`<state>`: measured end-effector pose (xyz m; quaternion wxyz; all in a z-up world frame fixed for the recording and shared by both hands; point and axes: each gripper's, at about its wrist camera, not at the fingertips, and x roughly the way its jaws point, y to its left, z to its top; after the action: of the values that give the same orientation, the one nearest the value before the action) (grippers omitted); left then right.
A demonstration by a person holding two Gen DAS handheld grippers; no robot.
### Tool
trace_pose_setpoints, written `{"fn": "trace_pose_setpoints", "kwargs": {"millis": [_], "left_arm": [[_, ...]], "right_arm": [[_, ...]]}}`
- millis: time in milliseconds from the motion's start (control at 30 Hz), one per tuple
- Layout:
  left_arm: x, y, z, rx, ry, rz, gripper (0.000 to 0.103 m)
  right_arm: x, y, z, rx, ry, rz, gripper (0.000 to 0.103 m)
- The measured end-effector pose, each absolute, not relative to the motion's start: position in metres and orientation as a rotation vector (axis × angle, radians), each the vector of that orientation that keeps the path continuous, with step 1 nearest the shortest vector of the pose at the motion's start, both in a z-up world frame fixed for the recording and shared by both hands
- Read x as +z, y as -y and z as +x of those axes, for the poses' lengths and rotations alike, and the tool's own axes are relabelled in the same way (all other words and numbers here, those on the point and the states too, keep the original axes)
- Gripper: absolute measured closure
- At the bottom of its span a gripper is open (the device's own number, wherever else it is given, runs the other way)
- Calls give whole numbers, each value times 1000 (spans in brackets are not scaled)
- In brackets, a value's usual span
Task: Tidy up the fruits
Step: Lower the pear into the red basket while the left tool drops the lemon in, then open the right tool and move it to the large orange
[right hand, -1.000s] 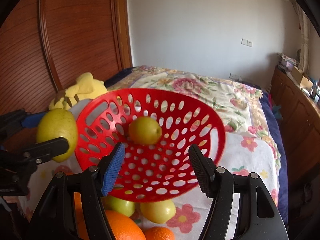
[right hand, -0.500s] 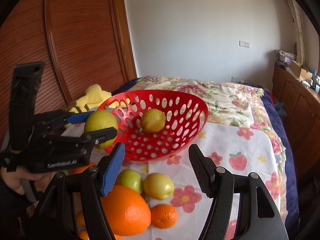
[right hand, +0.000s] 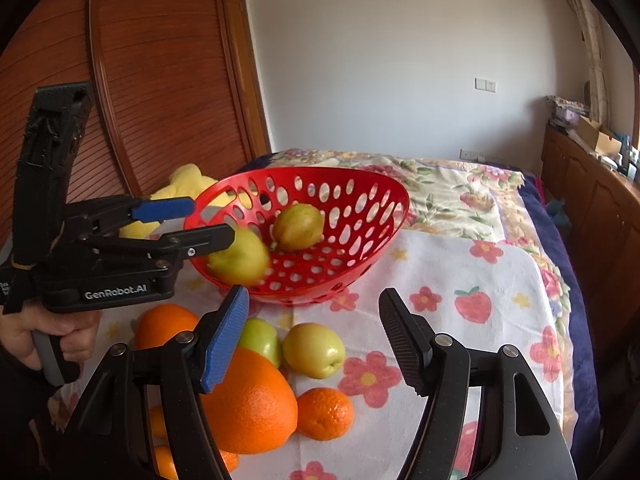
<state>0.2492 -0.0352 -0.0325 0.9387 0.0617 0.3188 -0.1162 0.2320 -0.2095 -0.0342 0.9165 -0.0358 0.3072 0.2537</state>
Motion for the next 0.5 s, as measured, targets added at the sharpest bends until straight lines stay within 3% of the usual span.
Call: {"fn": "trace_pose_setpoints", "kwargs": {"millis": [500], "left_arm": [[-29,-4,193,-302,-582,114,33]], "right_arm": [[-43,198,207,529,-599,-61,29]]}}
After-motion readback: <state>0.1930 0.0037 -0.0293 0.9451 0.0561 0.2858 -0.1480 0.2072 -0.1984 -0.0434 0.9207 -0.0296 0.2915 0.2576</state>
